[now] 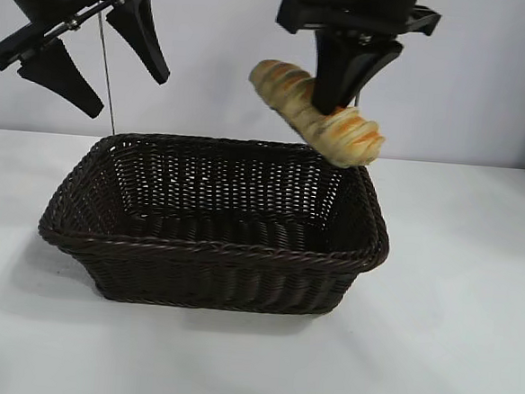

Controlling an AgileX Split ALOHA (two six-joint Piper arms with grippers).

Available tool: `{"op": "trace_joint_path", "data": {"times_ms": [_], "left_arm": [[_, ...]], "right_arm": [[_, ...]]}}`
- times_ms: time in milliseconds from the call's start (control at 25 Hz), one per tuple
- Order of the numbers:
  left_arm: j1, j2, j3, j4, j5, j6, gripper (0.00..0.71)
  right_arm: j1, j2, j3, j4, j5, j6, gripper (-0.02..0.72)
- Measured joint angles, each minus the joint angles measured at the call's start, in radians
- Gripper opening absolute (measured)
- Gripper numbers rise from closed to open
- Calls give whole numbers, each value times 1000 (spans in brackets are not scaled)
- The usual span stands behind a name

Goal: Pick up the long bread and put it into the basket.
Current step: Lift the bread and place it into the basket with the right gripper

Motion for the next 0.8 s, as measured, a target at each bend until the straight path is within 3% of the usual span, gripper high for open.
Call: {"op": "trace_joint_path", "data": {"times_ms": [240,320,480,560,800], "left_arm": [[0,0,0,0,0,0,552],[0,0,0,0,0,0,552],[0,0,0,0,0,0,552],[0,0,0,0,0,0,552],[0,0,0,0,0,0,552]], "right_arm": [[0,54,0,11,-21,0,115],[0,55,0,11,-22,0,198],[0,55,-1,11,-21,0,440],[0,54,-1,11,-18,0,512],[-19,14,-25,12,14,23,556]]}}
